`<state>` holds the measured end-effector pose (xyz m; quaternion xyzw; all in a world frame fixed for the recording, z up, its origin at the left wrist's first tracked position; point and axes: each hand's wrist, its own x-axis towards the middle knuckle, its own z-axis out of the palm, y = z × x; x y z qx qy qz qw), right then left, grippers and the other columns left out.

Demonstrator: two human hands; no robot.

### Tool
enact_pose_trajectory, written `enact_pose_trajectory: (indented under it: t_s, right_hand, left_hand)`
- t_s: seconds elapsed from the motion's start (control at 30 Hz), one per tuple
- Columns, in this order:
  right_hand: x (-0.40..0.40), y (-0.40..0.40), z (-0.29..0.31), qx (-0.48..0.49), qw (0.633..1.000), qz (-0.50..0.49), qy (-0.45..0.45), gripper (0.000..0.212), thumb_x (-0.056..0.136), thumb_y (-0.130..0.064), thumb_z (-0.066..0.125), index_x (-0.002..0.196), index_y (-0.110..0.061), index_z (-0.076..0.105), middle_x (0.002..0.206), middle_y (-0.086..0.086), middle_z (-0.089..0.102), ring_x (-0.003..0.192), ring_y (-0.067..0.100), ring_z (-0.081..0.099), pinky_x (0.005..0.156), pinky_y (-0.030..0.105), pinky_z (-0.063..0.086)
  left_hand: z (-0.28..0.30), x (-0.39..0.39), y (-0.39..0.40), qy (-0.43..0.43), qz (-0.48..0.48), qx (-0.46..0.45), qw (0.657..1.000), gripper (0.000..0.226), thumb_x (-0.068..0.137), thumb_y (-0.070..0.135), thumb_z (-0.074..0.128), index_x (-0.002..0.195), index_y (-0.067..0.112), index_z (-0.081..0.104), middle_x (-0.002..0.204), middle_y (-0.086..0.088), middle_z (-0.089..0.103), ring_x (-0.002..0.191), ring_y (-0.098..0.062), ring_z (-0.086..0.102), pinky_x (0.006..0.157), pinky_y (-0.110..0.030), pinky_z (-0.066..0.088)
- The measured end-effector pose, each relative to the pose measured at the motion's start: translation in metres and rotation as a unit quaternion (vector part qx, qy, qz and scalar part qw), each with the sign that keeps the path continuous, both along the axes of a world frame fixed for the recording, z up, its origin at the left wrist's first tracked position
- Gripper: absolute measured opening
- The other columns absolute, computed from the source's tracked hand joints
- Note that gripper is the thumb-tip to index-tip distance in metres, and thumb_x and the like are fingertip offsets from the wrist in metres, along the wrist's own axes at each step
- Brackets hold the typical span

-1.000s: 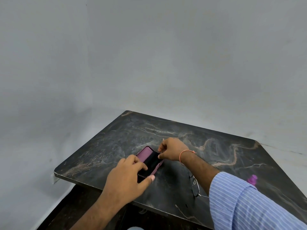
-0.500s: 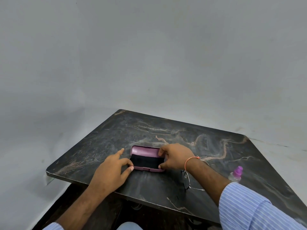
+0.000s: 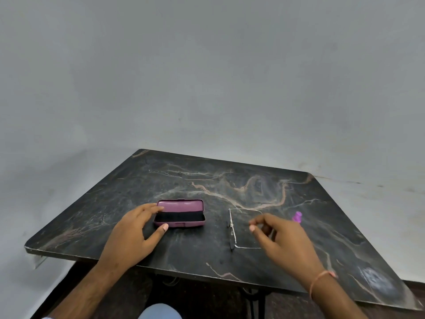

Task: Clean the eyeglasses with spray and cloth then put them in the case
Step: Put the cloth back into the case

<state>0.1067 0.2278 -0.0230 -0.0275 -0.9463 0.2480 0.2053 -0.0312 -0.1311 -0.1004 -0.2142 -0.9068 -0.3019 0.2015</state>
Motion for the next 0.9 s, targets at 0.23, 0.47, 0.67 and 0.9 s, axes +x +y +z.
enact_pose_trajectory:
  t_s: [0.23, 0.47, 0.67, 0.9]
  right_hand:
    - [0.041, -0.018, -0.045, -0.041, 0.993, -0.109, 0.006, 0.016, 0.083, -0.077, 0.064, 0.094, -0.065, 0.067, 0.090, -0.045, 0.068, 0.085, -0.010, 0.068, 0.078, 0.026, 0.057]
    - [0.031, -0.043, -0.059, -0.029, 0.989, -0.145, 0.013, 0.065, 0.073, -0.096, 0.049, 0.124, -0.058, 0.062, 0.110, -0.037, 0.068, 0.110, -0.005, 0.067, 0.082, 0.019, 0.048]
    - [0.022, -0.041, -0.063, -0.033, 0.990, -0.139, 0.001, 0.063, 0.077, -0.092, 0.047, 0.126, -0.054, 0.059, 0.112, -0.037, 0.069, 0.108, -0.007, 0.066, 0.081, 0.015, 0.049]
    - [0.014, -0.036, -0.071, 0.010, 0.995, -0.099, 0.008, 0.053, 0.086, -0.084, 0.043, 0.119, -0.047, 0.062, 0.114, -0.028, 0.072, 0.107, 0.002, 0.069, 0.079, 0.024, 0.056]
  left_hand:
    - [0.046, 0.009, 0.090, 0.048, -0.110, 0.012, 0.993, 0.048, 0.103, 0.051, 0.054, 0.144, 0.031, 0.069, 0.142, 0.015, 0.071, 0.137, -0.011, 0.063, 0.114, -0.049, 0.052]
    - [0.060, -0.021, 0.173, -0.123, -0.158, -0.215, 0.956, 0.058, 0.119, 0.046, 0.031, 0.175, 0.033, 0.025, 0.177, 0.005, 0.042, 0.168, -0.019, 0.030, 0.135, -0.067, 0.017]
    - [0.045, -0.033, 0.184, -0.144, -0.147, -0.252, 0.946, 0.060, 0.117, 0.045, 0.029, 0.175, 0.027, 0.026, 0.172, 0.004, 0.049, 0.160, -0.019, 0.045, 0.134, -0.069, 0.005]
    - [0.041, -0.020, 0.182, -0.119, -0.138, -0.224, 0.957, 0.058, 0.118, 0.041, 0.032, 0.174, 0.026, 0.029, 0.169, 0.007, 0.050, 0.157, -0.014, 0.048, 0.136, -0.063, 0.006]
